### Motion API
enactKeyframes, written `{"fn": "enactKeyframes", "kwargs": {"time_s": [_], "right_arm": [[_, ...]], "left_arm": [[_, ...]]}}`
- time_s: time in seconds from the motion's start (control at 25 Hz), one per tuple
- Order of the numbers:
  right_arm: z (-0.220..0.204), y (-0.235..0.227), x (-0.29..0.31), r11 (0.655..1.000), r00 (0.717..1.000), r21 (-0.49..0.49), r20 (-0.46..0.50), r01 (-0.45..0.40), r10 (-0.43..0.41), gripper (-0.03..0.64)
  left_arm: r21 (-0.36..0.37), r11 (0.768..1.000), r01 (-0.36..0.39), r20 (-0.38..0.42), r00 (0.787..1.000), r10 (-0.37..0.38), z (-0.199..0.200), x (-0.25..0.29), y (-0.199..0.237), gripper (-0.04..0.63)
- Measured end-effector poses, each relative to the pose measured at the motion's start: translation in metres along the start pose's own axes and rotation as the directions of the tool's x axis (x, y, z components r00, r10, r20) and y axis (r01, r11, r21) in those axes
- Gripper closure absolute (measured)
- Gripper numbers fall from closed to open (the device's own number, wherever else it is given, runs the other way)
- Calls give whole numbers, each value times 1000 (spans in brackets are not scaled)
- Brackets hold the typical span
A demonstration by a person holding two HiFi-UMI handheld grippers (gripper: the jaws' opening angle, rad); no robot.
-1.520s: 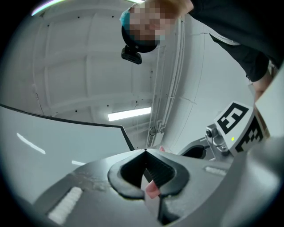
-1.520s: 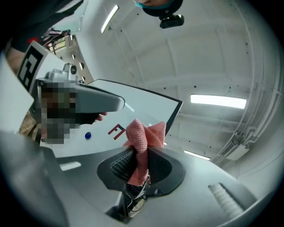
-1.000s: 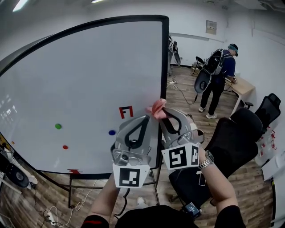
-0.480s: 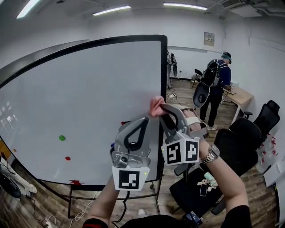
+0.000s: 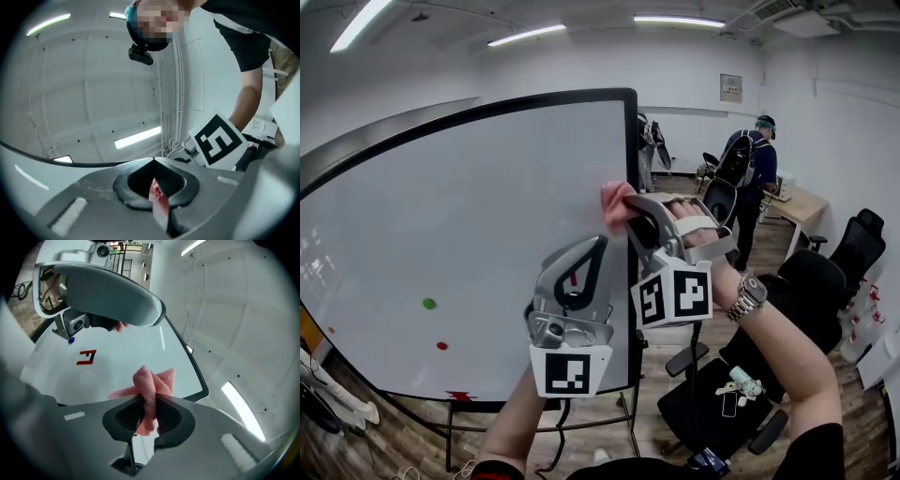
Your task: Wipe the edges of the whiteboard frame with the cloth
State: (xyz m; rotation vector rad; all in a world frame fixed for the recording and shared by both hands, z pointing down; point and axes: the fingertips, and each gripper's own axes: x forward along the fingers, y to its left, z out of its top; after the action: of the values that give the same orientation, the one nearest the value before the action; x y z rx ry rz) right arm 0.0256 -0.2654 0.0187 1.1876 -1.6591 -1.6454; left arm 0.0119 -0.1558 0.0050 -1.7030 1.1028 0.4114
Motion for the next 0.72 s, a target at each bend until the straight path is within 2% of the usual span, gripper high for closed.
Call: {"fn": "enactKeyframes", "kwargs": {"time_s": [0.44,0.72], "right_arm": [[3,-51,14,987,999,-156,-33,23,-28,565],[-1,-86,24,969,995,-238,-67,59,-77,565]], "left_arm": [[15,999,-29,45,999,29,14,28,18,598],[47,998,-45,73,996,41,27,41,24,598]]}}
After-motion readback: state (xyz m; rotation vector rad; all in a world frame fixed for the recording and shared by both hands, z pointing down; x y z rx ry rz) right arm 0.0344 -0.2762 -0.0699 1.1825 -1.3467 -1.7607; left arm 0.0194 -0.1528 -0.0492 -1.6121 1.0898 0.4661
